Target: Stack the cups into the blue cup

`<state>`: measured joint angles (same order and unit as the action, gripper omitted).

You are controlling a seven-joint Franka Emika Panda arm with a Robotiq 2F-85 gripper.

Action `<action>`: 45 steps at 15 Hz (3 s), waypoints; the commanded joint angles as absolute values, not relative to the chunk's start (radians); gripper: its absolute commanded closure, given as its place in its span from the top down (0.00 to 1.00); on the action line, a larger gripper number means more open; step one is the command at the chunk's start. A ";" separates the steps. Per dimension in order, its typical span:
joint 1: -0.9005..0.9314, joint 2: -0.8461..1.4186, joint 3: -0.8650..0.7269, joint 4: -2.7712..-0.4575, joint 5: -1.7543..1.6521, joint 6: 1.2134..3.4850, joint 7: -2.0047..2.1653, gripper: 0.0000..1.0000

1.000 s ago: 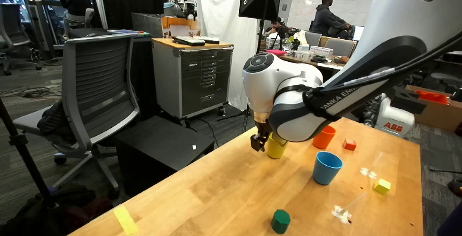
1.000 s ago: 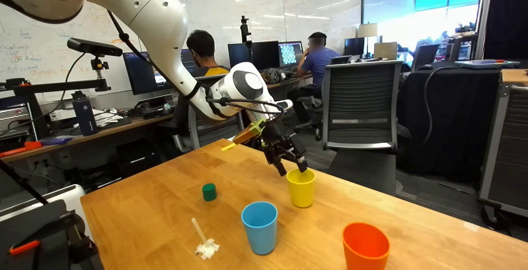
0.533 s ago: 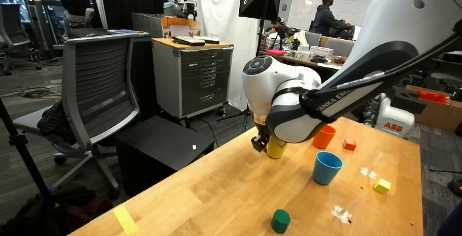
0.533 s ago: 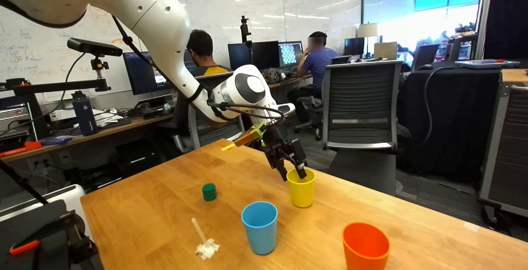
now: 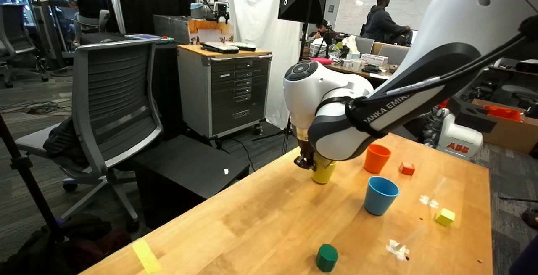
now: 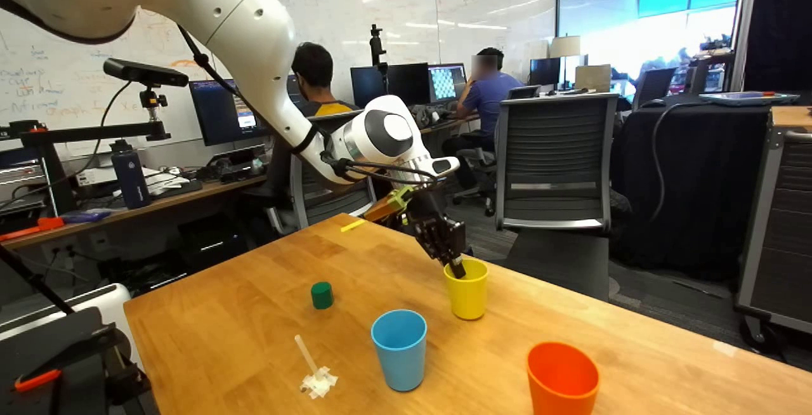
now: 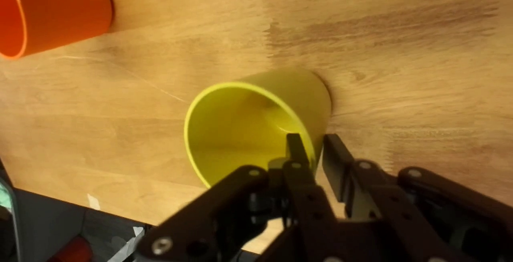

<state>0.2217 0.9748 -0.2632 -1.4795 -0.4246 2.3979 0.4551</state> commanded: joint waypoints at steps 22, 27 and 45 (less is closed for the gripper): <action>0.186 0.546 -0.238 -1.847 -0.368 2.414 0.433 0.10; 0.183 0.435 -0.234 -1.973 -0.405 2.441 0.441 0.05; 0.151 0.326 -0.258 -2.169 -0.648 2.554 0.492 0.01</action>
